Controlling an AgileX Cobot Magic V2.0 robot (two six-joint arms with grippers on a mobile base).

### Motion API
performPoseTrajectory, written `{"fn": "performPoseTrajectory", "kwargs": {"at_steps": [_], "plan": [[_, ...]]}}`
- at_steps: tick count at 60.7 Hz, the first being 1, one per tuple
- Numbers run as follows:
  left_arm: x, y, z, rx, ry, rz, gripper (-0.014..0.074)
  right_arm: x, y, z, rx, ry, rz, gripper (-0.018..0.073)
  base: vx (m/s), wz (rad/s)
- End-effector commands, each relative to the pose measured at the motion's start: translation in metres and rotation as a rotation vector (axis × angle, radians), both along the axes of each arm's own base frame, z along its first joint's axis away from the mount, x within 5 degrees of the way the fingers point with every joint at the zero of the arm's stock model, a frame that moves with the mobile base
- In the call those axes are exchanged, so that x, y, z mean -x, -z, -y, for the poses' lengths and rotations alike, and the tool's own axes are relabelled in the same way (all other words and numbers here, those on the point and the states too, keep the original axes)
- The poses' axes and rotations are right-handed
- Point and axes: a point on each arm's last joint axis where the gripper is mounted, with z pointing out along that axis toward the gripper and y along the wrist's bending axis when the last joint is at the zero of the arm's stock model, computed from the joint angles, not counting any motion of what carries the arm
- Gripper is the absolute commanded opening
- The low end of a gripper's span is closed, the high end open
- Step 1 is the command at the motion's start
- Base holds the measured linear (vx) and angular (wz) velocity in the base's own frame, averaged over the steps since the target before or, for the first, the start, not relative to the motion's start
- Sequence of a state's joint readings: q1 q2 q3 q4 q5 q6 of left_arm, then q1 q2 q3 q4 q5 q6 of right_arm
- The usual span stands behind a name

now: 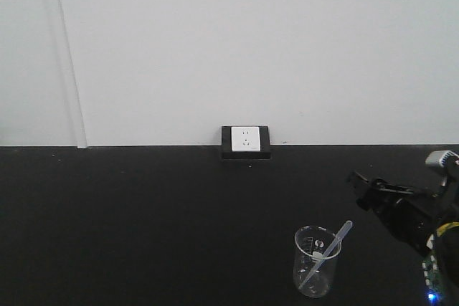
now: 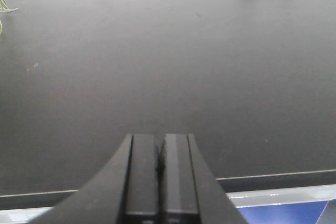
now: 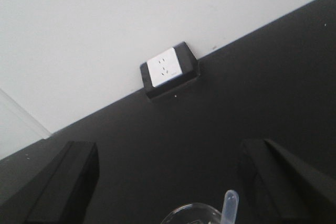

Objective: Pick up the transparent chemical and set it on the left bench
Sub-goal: 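Reach the right gripper down to the pipette in the beaker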

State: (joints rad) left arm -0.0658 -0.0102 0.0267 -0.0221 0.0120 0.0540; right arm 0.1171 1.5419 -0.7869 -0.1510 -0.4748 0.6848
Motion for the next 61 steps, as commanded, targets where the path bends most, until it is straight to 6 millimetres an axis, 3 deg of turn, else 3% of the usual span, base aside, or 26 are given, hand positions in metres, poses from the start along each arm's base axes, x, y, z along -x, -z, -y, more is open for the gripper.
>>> {"fn": "performPoseTrajectory", "kwargs": {"at_steps": [1, 21, 31, 42, 55, 61], "plan": [[0.001, -0.003, 0.0, 0.014, 0.001, 0.081, -0.0003, -0.017, -0.017, -0.003, -0.022, -0.015, 0.118, 0.0581, 0.0, 0.0], [0.001, -0.003, 0.0, 0.014, 0.001, 0.081, -0.0003, -0.043, 0.035, -0.011, -0.069, -0.041, -0.004, 0.0576, 0.0, 0.0], [0.001, -0.003, 0.0, 0.014, 0.001, 0.081, -0.0003, -0.047, 0.048, -0.013, -0.088, -0.061, -0.006, 0.0521, 0.0, 0.0], [0.001, -0.003, 0.0, 0.014, 0.001, 0.081, -0.0003, -0.049, 0.053, -0.013, -0.093, -0.058, -0.02, 0.0332, 0.0, 0.0], [0.001, -0.003, 0.0, 0.014, 0.001, 0.081, -0.0003, -0.049, 0.051, -0.014, -0.068, -0.07, 0.012, -0.0006, 0.0, 0.0], [0.001, -0.003, 0.0, 0.014, 0.001, 0.081, -0.0003, -0.049, 0.049, -0.014, -0.067, -0.076, 0.041, -0.001, 0.0, 0.0]]}}
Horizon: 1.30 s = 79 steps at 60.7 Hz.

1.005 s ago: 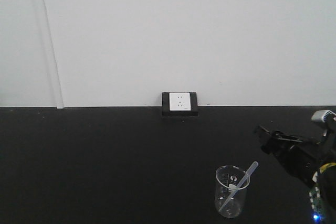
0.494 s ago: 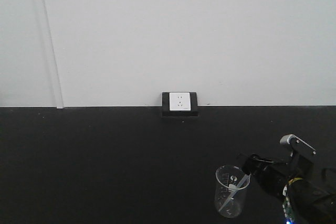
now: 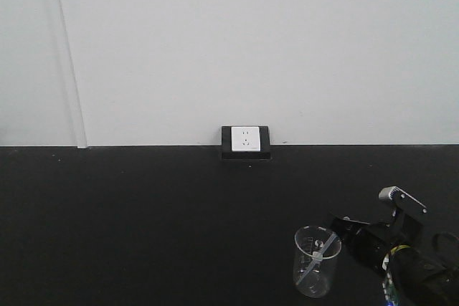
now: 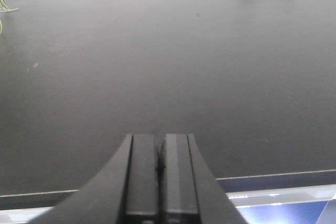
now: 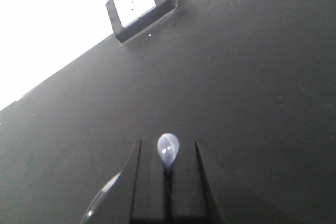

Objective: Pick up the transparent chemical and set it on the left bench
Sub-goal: 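Reach the right gripper down to the pipette in the beaker, then close the right gripper on the pipette and lift it out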

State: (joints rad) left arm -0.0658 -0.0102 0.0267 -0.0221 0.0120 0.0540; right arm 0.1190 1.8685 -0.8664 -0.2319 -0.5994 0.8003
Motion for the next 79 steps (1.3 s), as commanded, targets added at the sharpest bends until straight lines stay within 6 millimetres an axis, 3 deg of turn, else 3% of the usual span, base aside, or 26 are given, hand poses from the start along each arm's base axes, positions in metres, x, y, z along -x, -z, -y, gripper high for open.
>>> {"fn": "performPoseTrajectory", "kwargs": {"at_steps": [1, 11, 20, 32, 41, 50, 67, 79], "plan": [[0.001, -0.003, 0.0, 0.014, 0.001, 0.081, -0.0003, -0.005, -0.035, -0.003, -0.019, -0.025, 0.191, -0.0008, 0.0, 0.0], [0.001, -0.003, 0.0, 0.014, 0.001, 0.081, -0.0003, -0.002, -0.054, -0.003, 0.044, -0.047, 0.291, -0.0003, 0.0, 0.0], [0.001, -0.003, 0.0, 0.014, 0.001, 0.081, -0.0003, 0.012, -0.089, 0.0, 0.229, -0.063, 0.353, -0.0003, 0.0, 0.0], [0.001, -0.003, 0.0, 0.014, 0.001, 0.081, -0.0003, 0.052, -0.147, 0.01, 0.472, -0.062, 0.354, -0.0003, 0.0, 0.0], [0.001, -0.003, 0.0, 0.014, 0.001, 0.081, -0.0003, 0.087, -0.178, 0.019, 0.577, -0.049, 0.323, -0.0003, 0.0, 0.0], [0.001, -0.003, 0.0, 0.014, 0.001, 0.081, -0.0003, 0.126, -0.188, 0.025, 0.628, -0.039, 0.337, -0.0003, 0.0, 0.0], [0.001, -0.003, 0.0, 0.014, 0.001, 0.081, -0.0003, 0.194, -0.176, 0.034, 0.629, -0.018, 0.374, -0.0003, 0.0, 0.0], [0.001, -0.003, 0.0, 0.014, 0.001, 0.081, -0.0003, 0.216, -0.173, 0.037, 0.642, -0.005, 0.411, -0.0003, 0.0, 0.0]]}}
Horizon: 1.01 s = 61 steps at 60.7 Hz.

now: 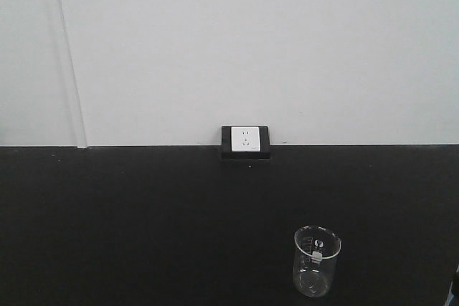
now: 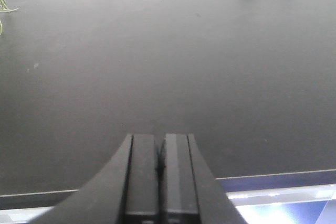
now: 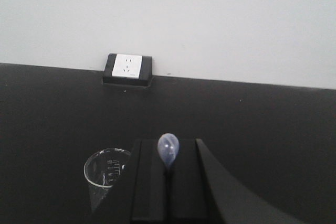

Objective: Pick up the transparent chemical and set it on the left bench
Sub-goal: 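Close the right gripper on the pipette and lift it out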

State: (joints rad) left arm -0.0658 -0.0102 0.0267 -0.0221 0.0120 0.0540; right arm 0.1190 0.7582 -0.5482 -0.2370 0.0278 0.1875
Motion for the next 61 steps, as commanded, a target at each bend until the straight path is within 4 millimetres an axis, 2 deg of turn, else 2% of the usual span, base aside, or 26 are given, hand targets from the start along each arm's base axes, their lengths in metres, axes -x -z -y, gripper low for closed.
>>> {"fn": "performPoseTrajectory", "kwargs": {"at_steps": [1, 9, 61], "plan": [[0.0015, -0.0027, -0.0002, 0.014, 0.001, 0.081, -0.0003, 0.0073, -0.018, -0.0003, 0.001, -0.015, 0.119, -0.0003, 0.0, 0.0], [0.0015, -0.0027, -0.0002, 0.014, 0.001, 0.081, -0.0003, 0.0125, -0.0207, 0.0006, -0.009, -0.012, 0.132, -0.0003, 0.0, 0.0], [0.0015, -0.0027, -0.0002, 0.014, 0.001, 0.081, -0.0003, 0.0128, -0.0209, 0.0006, -0.009, -0.012, 0.133, -0.0003, -0.01, 0.0]]}}
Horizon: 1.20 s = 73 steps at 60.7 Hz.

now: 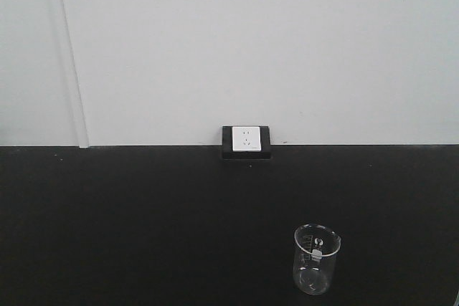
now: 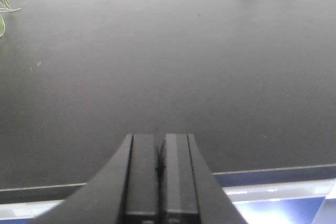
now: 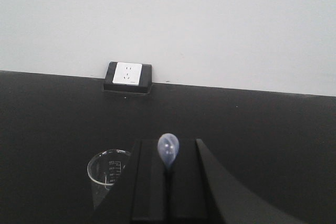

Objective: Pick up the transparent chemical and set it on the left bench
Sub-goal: 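Close the right gripper on the pipette and lift it out, then drive the base to the bench with white trays, holding the pipette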

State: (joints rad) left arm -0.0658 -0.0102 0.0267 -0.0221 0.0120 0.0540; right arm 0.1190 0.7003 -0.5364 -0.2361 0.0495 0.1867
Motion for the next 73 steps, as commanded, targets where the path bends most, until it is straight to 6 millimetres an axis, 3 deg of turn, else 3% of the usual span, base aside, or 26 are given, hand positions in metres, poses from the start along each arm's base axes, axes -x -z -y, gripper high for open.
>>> {"fn": "performPoseTrajectory", "kwargs": {"at_steps": [1, 73], "plan": [[0.0015, -0.0027, -0.0002, 0.014, 0.001, 0.081, -0.0003, 0.0008, -0.0177, -0.0013, -0.006, -0.017, 0.108, -0.0003, -0.04, -0.02], [0.0015, -0.0027, -0.0002, 0.014, 0.001, 0.081, -0.0003, 0.0008, -0.0177, -0.0013, -0.006, -0.017, 0.108, -0.0003, -0.25, 0.05]]}}
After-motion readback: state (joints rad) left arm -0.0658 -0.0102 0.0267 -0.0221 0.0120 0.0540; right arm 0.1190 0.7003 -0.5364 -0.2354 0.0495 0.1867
